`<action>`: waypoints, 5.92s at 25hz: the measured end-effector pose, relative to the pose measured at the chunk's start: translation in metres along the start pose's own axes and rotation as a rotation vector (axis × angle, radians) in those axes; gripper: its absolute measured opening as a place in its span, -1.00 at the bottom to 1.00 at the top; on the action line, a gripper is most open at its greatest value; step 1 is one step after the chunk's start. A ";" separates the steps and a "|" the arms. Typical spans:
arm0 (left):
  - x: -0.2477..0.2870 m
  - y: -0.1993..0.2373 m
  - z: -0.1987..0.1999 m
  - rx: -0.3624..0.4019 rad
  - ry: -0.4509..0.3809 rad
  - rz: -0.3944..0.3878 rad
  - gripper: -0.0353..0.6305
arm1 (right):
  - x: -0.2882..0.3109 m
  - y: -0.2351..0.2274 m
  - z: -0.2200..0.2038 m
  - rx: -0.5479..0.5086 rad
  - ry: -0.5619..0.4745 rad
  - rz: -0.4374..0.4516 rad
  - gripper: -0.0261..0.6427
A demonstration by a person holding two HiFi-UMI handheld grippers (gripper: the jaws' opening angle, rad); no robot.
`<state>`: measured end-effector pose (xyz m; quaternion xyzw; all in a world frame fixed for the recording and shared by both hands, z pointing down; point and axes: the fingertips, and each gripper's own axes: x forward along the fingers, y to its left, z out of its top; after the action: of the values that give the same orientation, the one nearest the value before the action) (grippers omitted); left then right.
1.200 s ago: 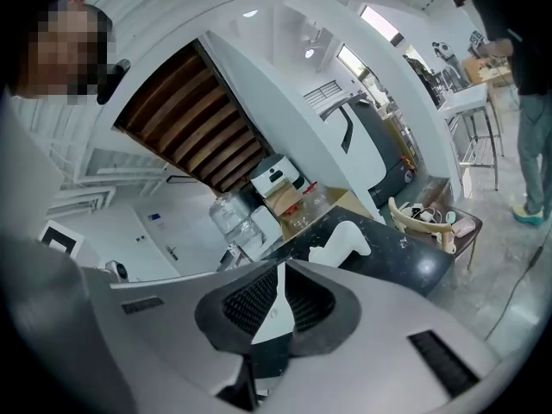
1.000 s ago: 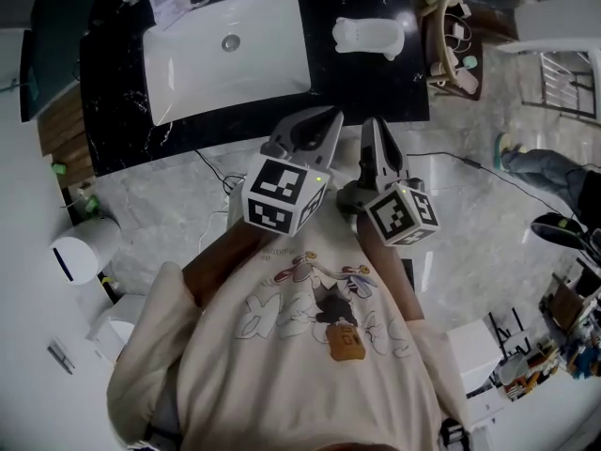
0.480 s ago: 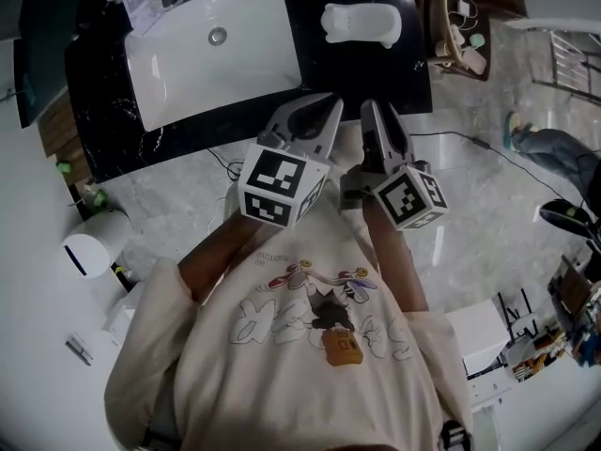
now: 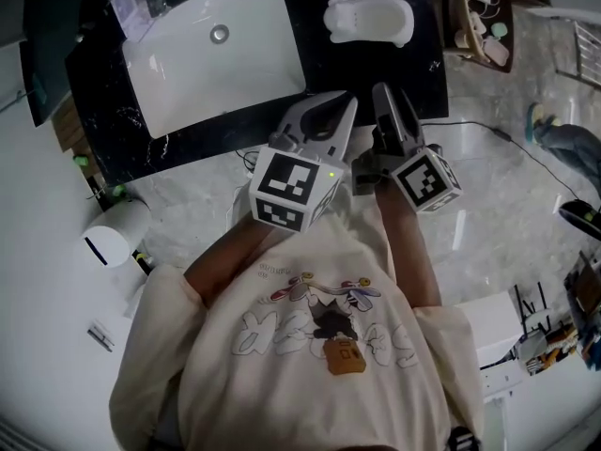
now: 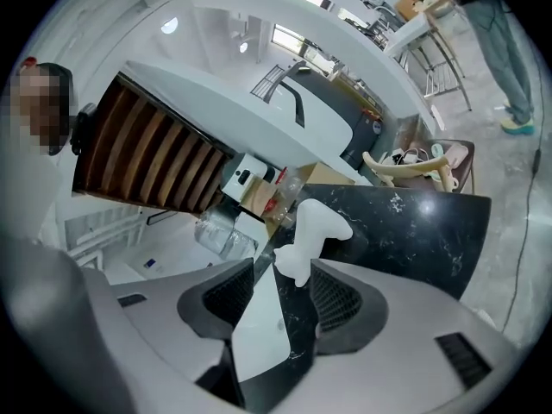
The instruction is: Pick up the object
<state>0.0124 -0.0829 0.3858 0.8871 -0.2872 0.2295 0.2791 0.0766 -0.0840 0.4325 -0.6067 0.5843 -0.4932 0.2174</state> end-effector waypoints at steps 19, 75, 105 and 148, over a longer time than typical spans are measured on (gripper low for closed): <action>0.061 0.025 -0.018 -0.061 0.083 0.043 -0.88 | 0.076 -0.046 0.008 0.095 0.055 -0.021 -0.23; 0.042 0.049 -0.003 -0.101 0.039 0.071 -0.88 | 0.091 -0.056 0.006 0.261 0.064 -0.081 -0.48; -0.067 0.016 0.015 -0.032 -0.116 0.035 -0.88 | -0.022 0.042 0.000 0.205 0.019 0.016 -0.48; -0.111 0.004 0.021 0.006 -0.184 0.087 -0.88 | -0.108 0.089 -0.006 0.192 -0.025 0.073 -0.49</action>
<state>-0.0654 -0.0561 0.3090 0.8919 -0.3492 0.1597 0.2388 0.0456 -0.0020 0.3232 -0.5675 0.5533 -0.5312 0.2994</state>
